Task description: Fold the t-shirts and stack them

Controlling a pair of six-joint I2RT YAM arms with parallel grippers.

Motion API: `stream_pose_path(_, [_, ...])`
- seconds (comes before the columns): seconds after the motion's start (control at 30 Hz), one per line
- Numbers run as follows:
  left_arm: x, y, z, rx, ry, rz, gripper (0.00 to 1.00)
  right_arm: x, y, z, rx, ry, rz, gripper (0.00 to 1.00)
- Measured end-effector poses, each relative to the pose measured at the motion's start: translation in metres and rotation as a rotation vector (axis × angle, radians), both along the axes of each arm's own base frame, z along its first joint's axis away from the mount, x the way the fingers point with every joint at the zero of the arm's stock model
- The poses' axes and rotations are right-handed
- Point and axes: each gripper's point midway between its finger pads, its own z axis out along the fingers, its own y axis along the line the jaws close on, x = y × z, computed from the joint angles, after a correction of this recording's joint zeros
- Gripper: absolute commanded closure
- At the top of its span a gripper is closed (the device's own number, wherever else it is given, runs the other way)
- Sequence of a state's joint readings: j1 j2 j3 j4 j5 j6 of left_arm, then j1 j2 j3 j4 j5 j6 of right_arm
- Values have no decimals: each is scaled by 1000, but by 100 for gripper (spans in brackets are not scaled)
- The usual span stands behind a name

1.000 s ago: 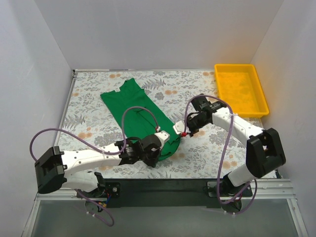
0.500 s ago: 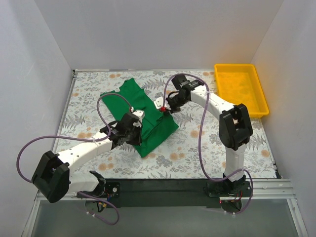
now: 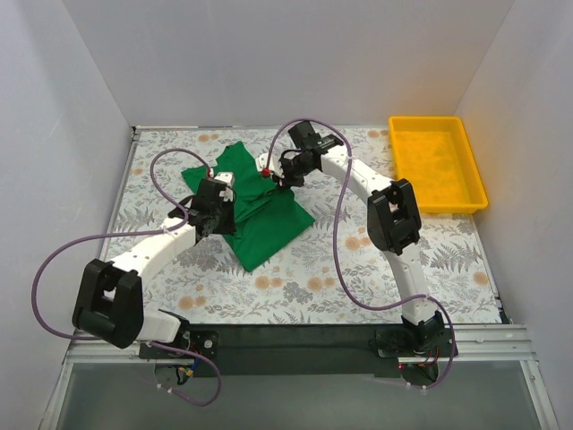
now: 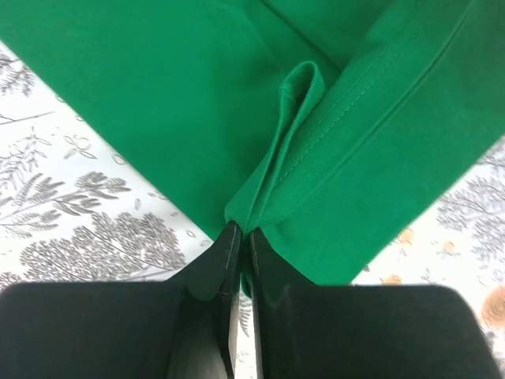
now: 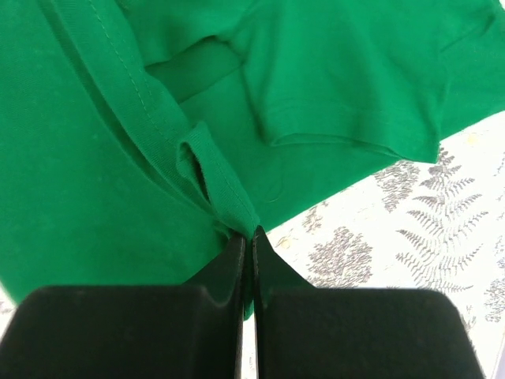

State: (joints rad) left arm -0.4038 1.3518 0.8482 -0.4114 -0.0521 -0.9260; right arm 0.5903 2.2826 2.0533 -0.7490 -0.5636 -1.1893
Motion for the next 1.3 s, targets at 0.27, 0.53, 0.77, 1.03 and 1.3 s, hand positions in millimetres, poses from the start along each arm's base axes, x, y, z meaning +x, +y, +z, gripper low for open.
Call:
stream_pose_path(0.27, [18,15,-11,26,24,32,100,18,15,-6,18,-7,-115,99])
stream_pose_path(0.53, [22,20,-11,30,15,41,100,31,22,-7,45,-10,-186,99])
stream_pose_path(0.77, [31,24,-17,40,30,52,100,35,24,-23,31,1,-219,99])
stream_pose_path(1.03, [33,30,-27,59,52,65,72,40,26,-22,42,5,-263,77])
stream_pose_path(1.3, [77,65,-2,193,-78,249,9,74,27,-6,108,-29,-533,19])
